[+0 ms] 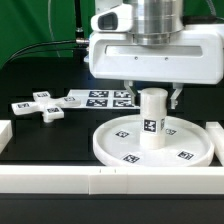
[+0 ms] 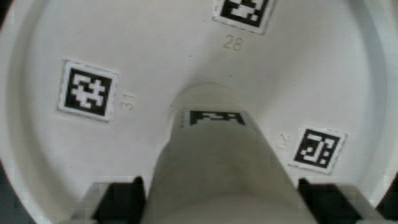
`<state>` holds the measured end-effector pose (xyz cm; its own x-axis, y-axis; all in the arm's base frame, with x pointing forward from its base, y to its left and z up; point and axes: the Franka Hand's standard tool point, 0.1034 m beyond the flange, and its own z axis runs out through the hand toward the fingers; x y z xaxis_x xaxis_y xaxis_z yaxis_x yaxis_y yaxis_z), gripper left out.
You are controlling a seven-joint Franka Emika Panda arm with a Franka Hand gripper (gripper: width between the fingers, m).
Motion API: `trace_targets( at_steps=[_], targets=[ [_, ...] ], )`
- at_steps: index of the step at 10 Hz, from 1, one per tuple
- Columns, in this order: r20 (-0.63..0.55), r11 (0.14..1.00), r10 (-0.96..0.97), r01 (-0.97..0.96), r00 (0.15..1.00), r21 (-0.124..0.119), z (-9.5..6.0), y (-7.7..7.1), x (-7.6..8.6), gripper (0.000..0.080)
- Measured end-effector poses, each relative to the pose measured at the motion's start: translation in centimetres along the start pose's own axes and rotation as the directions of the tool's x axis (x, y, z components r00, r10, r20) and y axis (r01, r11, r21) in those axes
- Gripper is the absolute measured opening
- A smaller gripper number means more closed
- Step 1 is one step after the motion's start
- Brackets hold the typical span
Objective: Assemble round table
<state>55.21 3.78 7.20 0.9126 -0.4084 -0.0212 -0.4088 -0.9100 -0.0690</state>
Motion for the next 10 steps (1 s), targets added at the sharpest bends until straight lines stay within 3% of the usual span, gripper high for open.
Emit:
trace_targets(
  at_steps=[1,5,6,8,10],
  targets=[
    [0.0,0.984,0.178,-0.178,0.984,0.025,0.0,0.1,-0.3,0.0409],
    [0.034,0.836,0.546,-0.547,0.837,0.045,0.0,-0.2,-0.5,0.0409],
    [0.035,0.842,0.537,-0.538,0.843,0.046,0.0,-0.2,-0.5,0.0409],
    [0.03,0.878,0.475,-0.476,0.879,0.049,-0.3,-0.7,-0.2,0.0613],
    [0.031,0.932,0.358,-0.36,0.933,0.052,-0.6,-1.1,0.0,0.064]
  ],
)
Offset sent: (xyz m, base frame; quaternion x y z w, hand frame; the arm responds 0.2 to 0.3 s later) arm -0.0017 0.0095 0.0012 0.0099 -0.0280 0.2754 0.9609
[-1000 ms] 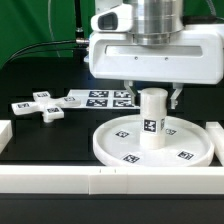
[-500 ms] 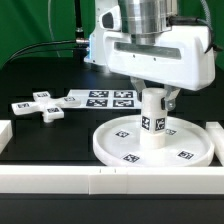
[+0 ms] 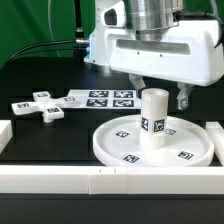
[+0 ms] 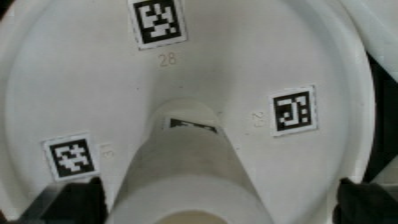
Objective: Assemble round table
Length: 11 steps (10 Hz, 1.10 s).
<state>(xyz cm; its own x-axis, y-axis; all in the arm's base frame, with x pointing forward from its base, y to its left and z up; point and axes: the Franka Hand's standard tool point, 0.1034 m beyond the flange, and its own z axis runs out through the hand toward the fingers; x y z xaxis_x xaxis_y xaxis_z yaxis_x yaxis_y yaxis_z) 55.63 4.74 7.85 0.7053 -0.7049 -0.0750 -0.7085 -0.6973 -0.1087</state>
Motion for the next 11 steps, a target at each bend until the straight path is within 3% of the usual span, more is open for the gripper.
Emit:
trace_targets(
  at_steps=[4,7,11],
  targets=[
    [0.0,0.943,-0.333,0.333,0.943,-0.007,0.15,0.29,0.21,0.0649],
    [-0.001,0.755,-0.656,0.656,0.755,-0.03,0.07,0.3,0.48,0.0649],
    [-0.003,0.566,-0.824,0.824,0.567,-0.033,0.02,0.25,0.67,0.0649]
  ],
)
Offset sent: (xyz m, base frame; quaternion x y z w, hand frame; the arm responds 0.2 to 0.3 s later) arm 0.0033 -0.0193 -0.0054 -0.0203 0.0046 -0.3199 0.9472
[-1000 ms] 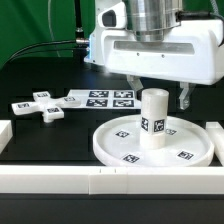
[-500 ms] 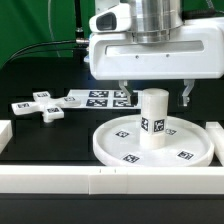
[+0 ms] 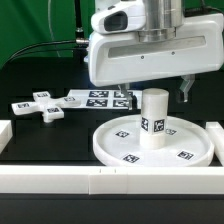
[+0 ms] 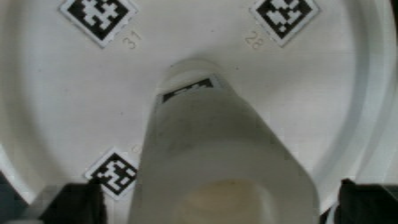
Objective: Assemble round table
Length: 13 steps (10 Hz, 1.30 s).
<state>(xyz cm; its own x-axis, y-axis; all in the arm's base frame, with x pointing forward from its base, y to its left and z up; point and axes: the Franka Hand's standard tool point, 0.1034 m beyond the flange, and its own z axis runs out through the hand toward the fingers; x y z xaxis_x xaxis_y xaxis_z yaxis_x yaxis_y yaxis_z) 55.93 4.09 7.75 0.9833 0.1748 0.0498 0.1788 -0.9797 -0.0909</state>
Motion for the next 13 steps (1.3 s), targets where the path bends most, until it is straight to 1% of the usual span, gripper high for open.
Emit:
trace_targets(
  at_steps=[1,2,3,4,6,8,9,10,11,12,13],
  targets=[
    [0.001,0.992,-0.125,0.125,0.992,-0.012,-0.02,0.02,0.06,0.0649],
    [0.009,0.963,-0.268,0.268,0.963,-0.036,-0.06,-0.09,0.21,0.0649],
    [0.018,0.932,-0.358,0.359,0.933,-0.044,-0.06,-0.18,0.22,0.0649],
    [0.027,0.89,-0.452,0.453,0.892,-0.047,-0.06,-0.16,0.22,0.0649],
    [0.048,0.758,-0.649,0.65,0.76,-0.045,0.08,-0.29,0.17,0.0649],
    [0.054,0.68,-0.731,0.732,0.681,-0.04,0.11,-0.11,0.13,0.0649],
    [0.055,0.66,-0.748,0.75,0.661,-0.038,0.11,-0.04,0.12,0.0649],
    [0.06,0.608,-0.791,0.793,0.609,-0.036,0.11,0.07,0.1,0.0649],
    [0.067,0.55,-0.832,0.835,0.551,-0.037,0.13,0.23,0.11,0.0649],
    [0.075,0.443,-0.892,0.895,0.445,-0.041,0.24,0.43,0.14,0.0649],
    [0.084,0.37,-0.924,0.928,0.372,-0.042,0.27,0.44,0.18,0.0649]
  ],
)
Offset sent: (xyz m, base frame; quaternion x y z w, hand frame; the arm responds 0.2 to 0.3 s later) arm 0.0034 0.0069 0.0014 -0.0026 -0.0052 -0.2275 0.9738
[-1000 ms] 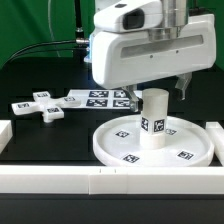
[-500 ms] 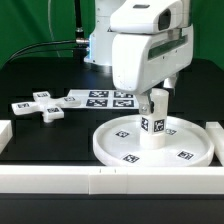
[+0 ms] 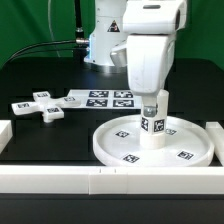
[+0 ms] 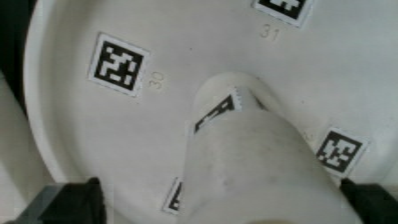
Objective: Assemble round table
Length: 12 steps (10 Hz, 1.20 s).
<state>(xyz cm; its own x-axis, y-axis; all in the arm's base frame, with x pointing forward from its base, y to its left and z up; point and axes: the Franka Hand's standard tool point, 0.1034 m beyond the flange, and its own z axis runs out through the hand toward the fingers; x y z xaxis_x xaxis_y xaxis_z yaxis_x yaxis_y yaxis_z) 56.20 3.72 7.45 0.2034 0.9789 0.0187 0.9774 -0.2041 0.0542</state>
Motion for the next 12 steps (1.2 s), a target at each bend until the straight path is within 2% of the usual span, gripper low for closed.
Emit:
trace_targets(
  at_steps=[5,10,11,12],
  targets=[
    [0.038,0.948,-0.318,0.318,0.947,0.008,0.33,-0.12,-0.42,0.0649],
    [0.063,0.863,-0.505,0.505,0.861,0.018,0.37,-0.11,-0.56,0.0639],
    [0.063,0.872,-0.489,0.489,0.87,0.016,0.38,-0.13,-0.49,0.0482],
    [0.063,0.876,-0.483,0.483,0.874,0.017,0.41,-0.18,-0.45,0.0482]
  ],
)
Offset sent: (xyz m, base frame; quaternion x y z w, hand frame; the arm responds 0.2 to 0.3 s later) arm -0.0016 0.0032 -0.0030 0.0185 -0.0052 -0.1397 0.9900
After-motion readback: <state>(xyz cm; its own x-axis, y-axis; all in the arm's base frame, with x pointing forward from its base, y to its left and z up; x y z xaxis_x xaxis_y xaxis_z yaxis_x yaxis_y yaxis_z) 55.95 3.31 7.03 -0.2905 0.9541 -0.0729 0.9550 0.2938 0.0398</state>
